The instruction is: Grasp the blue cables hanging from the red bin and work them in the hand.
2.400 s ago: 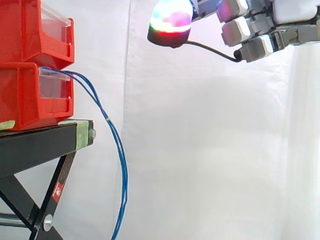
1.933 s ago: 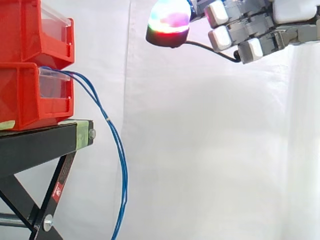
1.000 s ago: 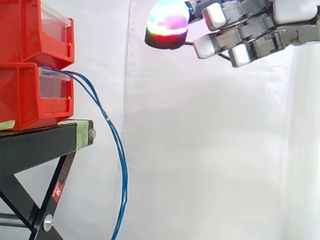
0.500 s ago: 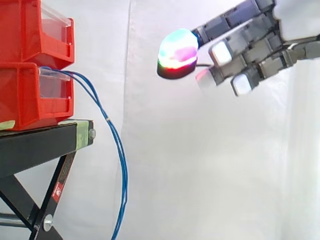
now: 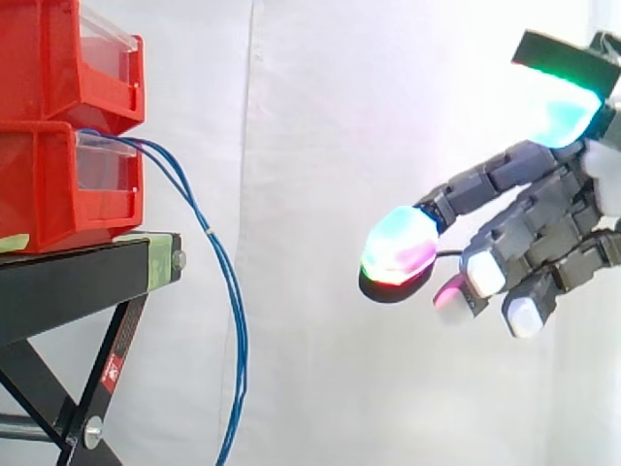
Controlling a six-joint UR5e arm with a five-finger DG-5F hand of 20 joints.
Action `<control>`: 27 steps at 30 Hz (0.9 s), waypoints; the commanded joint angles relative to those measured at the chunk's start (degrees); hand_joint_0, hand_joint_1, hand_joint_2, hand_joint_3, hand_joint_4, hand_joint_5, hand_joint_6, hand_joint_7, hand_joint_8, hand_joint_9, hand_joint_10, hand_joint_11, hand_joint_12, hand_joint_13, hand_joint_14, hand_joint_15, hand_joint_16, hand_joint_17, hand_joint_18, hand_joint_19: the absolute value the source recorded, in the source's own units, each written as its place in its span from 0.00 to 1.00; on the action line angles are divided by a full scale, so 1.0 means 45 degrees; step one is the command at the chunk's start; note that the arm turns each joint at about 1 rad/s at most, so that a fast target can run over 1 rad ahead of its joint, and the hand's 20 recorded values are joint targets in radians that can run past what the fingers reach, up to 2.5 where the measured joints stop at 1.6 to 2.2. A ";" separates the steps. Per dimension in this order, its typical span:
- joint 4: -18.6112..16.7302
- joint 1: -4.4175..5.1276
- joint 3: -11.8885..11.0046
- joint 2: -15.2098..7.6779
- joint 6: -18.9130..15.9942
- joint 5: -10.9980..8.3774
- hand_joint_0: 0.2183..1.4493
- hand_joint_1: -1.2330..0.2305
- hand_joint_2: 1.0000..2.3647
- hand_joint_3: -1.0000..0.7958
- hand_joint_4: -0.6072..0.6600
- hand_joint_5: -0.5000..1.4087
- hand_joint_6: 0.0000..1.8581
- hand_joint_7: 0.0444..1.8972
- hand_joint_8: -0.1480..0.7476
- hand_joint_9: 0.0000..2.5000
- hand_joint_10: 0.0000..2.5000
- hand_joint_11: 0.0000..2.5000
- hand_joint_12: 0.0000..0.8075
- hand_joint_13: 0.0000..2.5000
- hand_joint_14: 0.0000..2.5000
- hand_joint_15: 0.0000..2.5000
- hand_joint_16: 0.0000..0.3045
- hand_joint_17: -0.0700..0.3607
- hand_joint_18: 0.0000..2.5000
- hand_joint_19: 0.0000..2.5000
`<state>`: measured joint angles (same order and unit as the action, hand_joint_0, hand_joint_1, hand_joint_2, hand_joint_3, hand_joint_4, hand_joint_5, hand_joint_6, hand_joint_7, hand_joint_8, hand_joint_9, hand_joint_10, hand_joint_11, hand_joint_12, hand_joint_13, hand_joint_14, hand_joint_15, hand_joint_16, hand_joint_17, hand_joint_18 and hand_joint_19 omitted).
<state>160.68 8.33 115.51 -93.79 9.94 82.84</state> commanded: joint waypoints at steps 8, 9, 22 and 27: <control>-0.2367 0.0394 0.0836 -0.0408 -0.0882 -0.3369 0.47 0.48 0.00 0.00 0.68 0.23 0.01 0.43 0.55 0.27 0.01 0.24 0.49 0.15 0.00 0.16 0.19 0.46 0.15 0.24; -0.2445 0.0433 0.0836 -0.0661 -0.0979 -0.3467 0.47 0.48 0.00 0.00 0.68 0.23 0.01 0.43 0.55 0.27 0.01 0.24 0.49 0.15 0.00 0.15 0.19 0.46 0.14 0.23; -0.5180 0.0882 0.0836 -0.1345 -0.1292 -0.5654 0.46 0.46 0.00 0.00 0.67 0.22 0.01 0.42 0.55 0.25 0.00 0.21 0.46 0.09 0.00 0.11 0.18 0.46 0.05 0.17; -0.5765 0.1175 0.0797 -0.2322 -0.1272 -0.5947 0.46 0.46 0.00 0.00 0.67 0.21 0.01 0.42 0.55 0.25 0.01 0.21 0.46 0.09 0.00 0.12 0.18 0.46 0.05 0.17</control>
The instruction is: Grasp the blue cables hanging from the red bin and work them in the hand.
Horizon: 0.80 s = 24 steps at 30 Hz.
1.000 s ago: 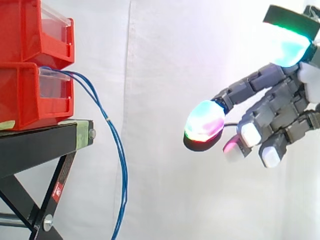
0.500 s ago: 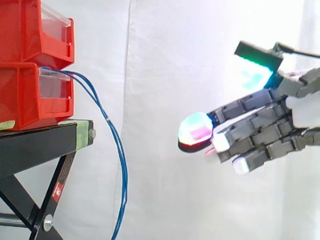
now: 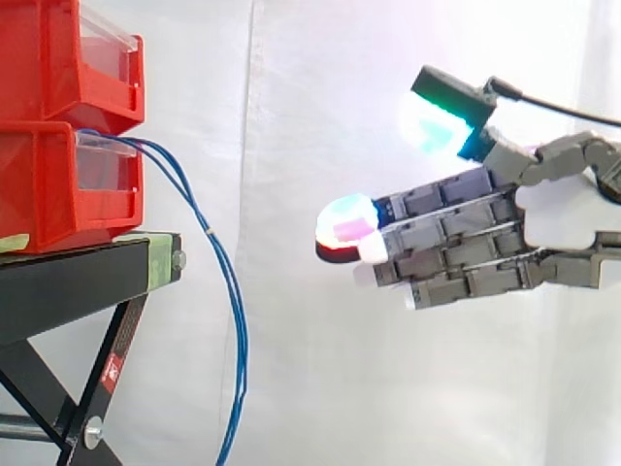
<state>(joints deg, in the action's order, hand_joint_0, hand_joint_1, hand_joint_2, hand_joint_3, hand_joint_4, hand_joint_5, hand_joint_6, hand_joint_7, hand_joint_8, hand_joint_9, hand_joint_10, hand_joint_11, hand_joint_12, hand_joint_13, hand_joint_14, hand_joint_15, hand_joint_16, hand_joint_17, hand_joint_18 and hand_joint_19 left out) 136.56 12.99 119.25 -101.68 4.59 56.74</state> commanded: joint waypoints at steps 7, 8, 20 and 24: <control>-0.1832 0.0492 -0.0133 -0.1135 -0.0101 -0.0363 0.46 0.46 0.00 0.00 0.67 0.22 0.01 0.42 0.55 0.25 0.01 0.22 0.46 0.09 0.00 0.12 0.18 0.46 0.05 0.18; -0.1930 0.0551 -0.0133 -0.1135 -0.0003 -0.0481 0.46 0.46 0.00 0.00 0.67 0.22 0.01 0.42 0.54 0.25 0.01 0.22 0.46 0.09 0.00 0.12 0.18 0.46 0.05 0.18; -0.2066 0.1390 -0.0445 -0.1253 0.0543 -0.2121 0.46 0.46 0.00 0.00 0.67 0.21 0.01 0.42 0.55 0.25 0.01 0.23 0.47 0.10 0.00 0.12 0.18 0.46 0.07 0.18; -0.2086 0.1566 -0.0601 -0.1780 0.0407 -0.2297 0.46 0.46 0.00 0.00 0.67 0.21 0.01 0.42 0.55 0.26 0.01 0.23 0.47 0.10 0.00 0.13 0.18 0.46 0.07 0.19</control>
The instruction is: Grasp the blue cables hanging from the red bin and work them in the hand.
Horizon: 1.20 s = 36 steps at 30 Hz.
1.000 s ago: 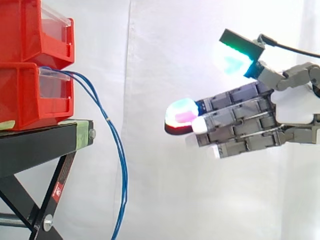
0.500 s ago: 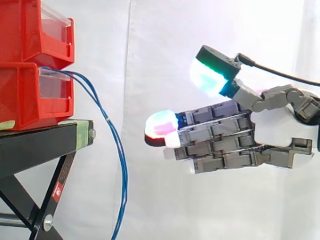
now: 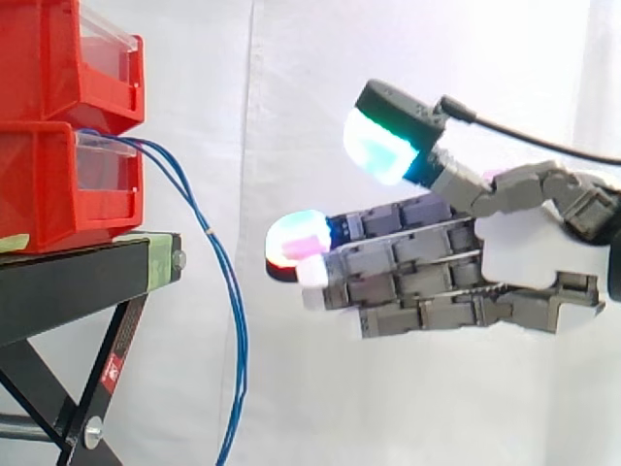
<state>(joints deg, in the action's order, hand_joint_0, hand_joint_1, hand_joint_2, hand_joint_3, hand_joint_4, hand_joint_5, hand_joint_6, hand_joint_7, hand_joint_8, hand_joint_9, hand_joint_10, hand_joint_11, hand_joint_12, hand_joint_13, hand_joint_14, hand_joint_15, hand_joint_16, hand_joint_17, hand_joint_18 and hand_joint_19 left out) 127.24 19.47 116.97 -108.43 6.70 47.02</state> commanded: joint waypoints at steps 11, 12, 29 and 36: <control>0.0103 0.0321 -0.1247 -0.1140 -0.0806 -0.0155 0.46 0.46 0.00 0.00 0.67 0.21 0.01 0.42 0.55 0.26 0.01 0.24 0.47 0.11 0.00 0.13 0.18 0.46 0.08 0.20; 0.0103 0.0340 -0.1267 -0.1140 -0.0787 -0.0155 0.46 0.46 0.00 0.00 0.67 0.21 0.01 0.42 0.55 0.26 0.01 0.24 0.47 0.11 0.00 0.13 0.18 0.46 0.08 0.19; 0.0748 0.0340 -0.1325 -0.0808 -0.0826 -0.0077 0.45 0.44 0.00 0.00 0.67 0.20 0.01 0.43 0.53 0.08 0.00 0.23 0.51 0.12 0.01 0.16 0.19 0.46 0.15 0.24; 0.1295 0.0360 -0.1325 -0.0202 -0.0728 -0.0077 0.45 0.44 0.00 0.00 0.67 0.20 0.01 0.44 0.53 0.08 0.00 0.23 0.50 0.11 0.00 0.16 0.19 0.46 0.14 0.23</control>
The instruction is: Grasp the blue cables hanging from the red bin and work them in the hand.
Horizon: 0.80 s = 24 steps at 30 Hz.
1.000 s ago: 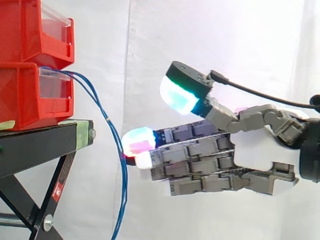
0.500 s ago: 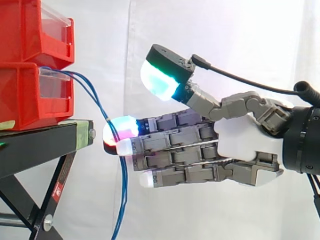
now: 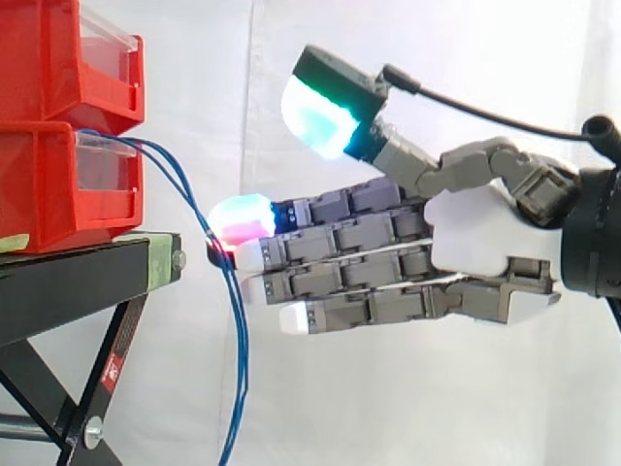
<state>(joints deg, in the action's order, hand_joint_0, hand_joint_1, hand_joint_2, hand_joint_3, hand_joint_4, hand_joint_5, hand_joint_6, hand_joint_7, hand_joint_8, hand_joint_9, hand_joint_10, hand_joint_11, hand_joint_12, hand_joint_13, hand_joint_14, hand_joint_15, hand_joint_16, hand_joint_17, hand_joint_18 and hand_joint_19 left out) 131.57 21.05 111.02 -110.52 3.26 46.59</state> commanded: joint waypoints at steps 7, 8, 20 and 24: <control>0.0919 -0.0127 0.0016 0.0323 -0.0021 0.0018 0.44 0.44 0.00 0.00 0.68 0.21 0.01 0.44 0.53 0.08 0.00 0.19 0.49 0.10 0.00 0.15 0.18 0.45 0.13 0.23; 0.0919 -0.0147 -0.0004 0.0323 -0.0002 -0.0001 0.45 0.44 0.00 0.00 0.68 0.21 0.01 0.44 0.53 0.08 0.00 0.18 0.49 0.10 0.01 0.15 0.18 0.45 0.13 0.22; 0.1115 -0.0264 0.0016 0.0323 0.0018 -0.0216 0.44 0.45 0.00 0.00 0.67 0.20 0.01 0.44 0.46 0.00 0.00 0.02 0.45 0.05 0.00 0.12 0.18 0.44 0.07 0.20; 0.1056 -0.0284 0.0016 -0.0009 -0.0021 -0.0177 0.44 0.45 0.00 0.00 0.67 0.20 0.01 0.44 0.46 0.00 0.00 0.01 0.45 0.05 0.00 0.12 0.18 0.44 0.06 0.19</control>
<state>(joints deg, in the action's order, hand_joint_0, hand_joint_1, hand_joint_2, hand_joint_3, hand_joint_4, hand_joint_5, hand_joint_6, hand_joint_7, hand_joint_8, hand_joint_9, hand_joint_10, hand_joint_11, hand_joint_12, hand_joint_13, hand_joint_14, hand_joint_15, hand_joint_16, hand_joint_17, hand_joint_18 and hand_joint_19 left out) 136.47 19.86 111.09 -109.72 3.24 45.68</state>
